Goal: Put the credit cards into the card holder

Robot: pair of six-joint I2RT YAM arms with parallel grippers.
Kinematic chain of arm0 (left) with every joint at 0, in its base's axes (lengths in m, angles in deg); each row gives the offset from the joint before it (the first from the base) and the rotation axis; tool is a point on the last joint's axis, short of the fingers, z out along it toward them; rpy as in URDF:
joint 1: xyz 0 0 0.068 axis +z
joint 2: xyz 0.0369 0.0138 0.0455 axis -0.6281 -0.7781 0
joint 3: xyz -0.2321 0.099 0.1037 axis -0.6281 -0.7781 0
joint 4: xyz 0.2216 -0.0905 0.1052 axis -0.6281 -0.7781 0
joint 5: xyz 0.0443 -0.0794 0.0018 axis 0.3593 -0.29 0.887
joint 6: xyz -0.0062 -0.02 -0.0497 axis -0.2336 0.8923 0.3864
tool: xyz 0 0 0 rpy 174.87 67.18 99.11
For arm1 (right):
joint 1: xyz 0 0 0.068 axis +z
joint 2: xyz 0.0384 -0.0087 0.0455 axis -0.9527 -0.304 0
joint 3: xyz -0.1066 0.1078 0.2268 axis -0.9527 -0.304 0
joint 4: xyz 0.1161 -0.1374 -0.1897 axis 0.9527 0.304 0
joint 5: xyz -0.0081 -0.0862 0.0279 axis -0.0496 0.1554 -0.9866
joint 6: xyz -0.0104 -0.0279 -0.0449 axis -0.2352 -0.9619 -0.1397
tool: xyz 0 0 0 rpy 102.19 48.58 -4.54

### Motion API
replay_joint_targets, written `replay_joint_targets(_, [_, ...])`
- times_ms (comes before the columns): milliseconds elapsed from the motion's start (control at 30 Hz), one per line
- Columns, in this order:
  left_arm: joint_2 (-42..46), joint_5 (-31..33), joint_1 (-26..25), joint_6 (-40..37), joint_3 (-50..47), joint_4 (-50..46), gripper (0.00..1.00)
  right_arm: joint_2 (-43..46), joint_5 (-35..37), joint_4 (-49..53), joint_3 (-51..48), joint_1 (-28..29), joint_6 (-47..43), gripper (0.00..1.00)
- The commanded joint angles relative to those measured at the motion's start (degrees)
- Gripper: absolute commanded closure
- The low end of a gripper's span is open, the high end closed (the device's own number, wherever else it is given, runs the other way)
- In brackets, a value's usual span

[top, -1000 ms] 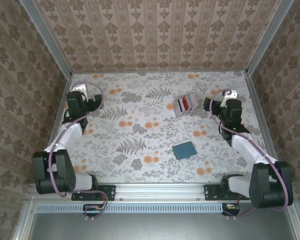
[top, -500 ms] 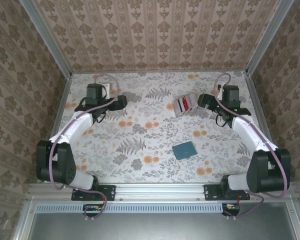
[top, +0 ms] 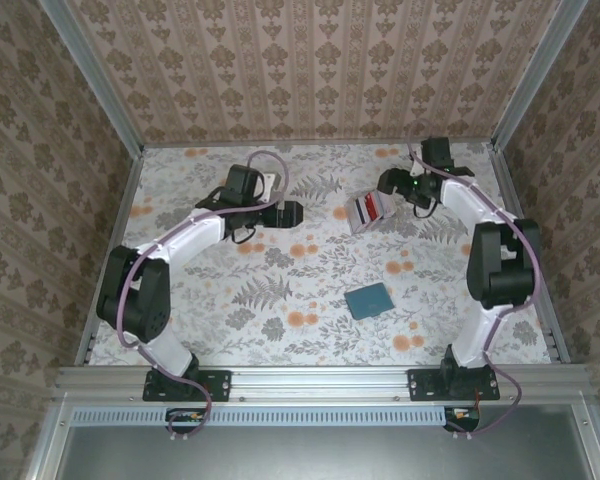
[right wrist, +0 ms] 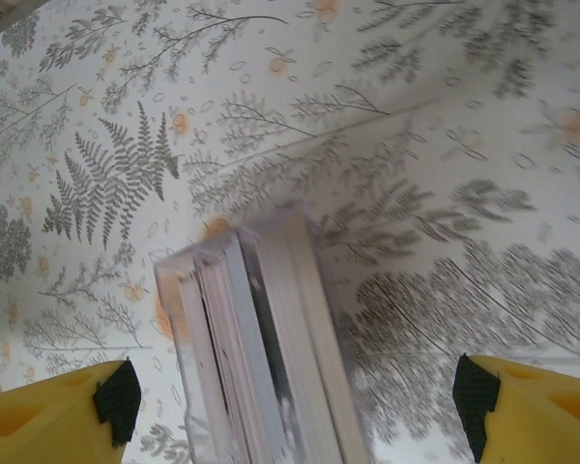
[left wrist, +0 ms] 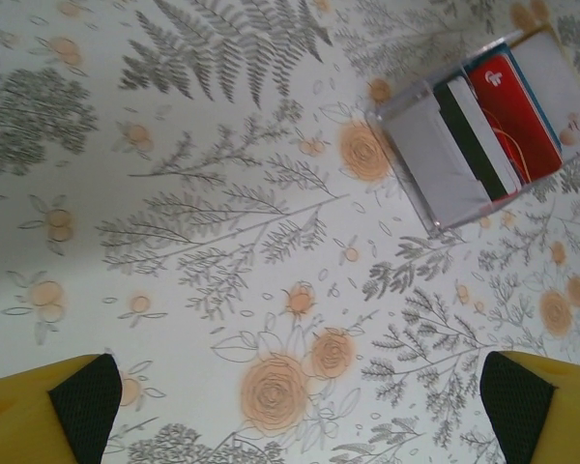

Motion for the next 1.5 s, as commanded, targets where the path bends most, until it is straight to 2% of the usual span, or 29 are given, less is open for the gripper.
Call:
replay_joint_targets(0, [-2.1, -2.2, -0.5, 1.1, 1.3, 0.4, 0.00, -6.4, -2.5, 6.3, 6.7, 2.0, -0.7, 0.13])
replay_joint_targets(133, [-3.7, -2.9, -0.4, -0.1, 2.4, -0.2, 0.00, -12.5, -2.1, 11.9, 14.4, 4.2, -3.9, 0.13])
replay_joint_targets(333, [-5.0, -3.0, -0.2, -0.5, 3.0, 0.0, 0.00, -16.3, -2.6, 15.9, 19.8, 7.1, -8.7, 0.15])
replay_joint_targets(533, [-6.1, -3.2, -0.2, 0.3, 2.6, 1.0, 0.00, -16.8, -8.1, 18.7, 19.2, 9.6, -15.7, 0.16])
replay_joint_targets(733, [-6.8, -3.4, -0.2, 1.8, 1.9, 2.2, 0.00, -13.6, -10.0, 18.1, 15.1, 11.9, -16.5, 0.15])
replay_joint_targets(933, [-8.6, -4.2, -0.2, 3.6, 2.3, 3.3, 0.00, -7.2, -2.4, 14.7, 10.9, 11.7, -15.1, 0.14])
replay_joint_targets(1267, [-14.2, 1.0, -1.4, 5.5, 11.1, -2.7, 0.00, 1.8, 10.7, 9.0, 3.6, 11.5, -14.0, 0.13])
replay_joint_targets(1467, [-17.1, 1.5, -4.4, 2.7, 16.8, -7.1, 0.02, 7.5, 12.1, 10.1, -2.4, 11.4, -13.7, 0.15])
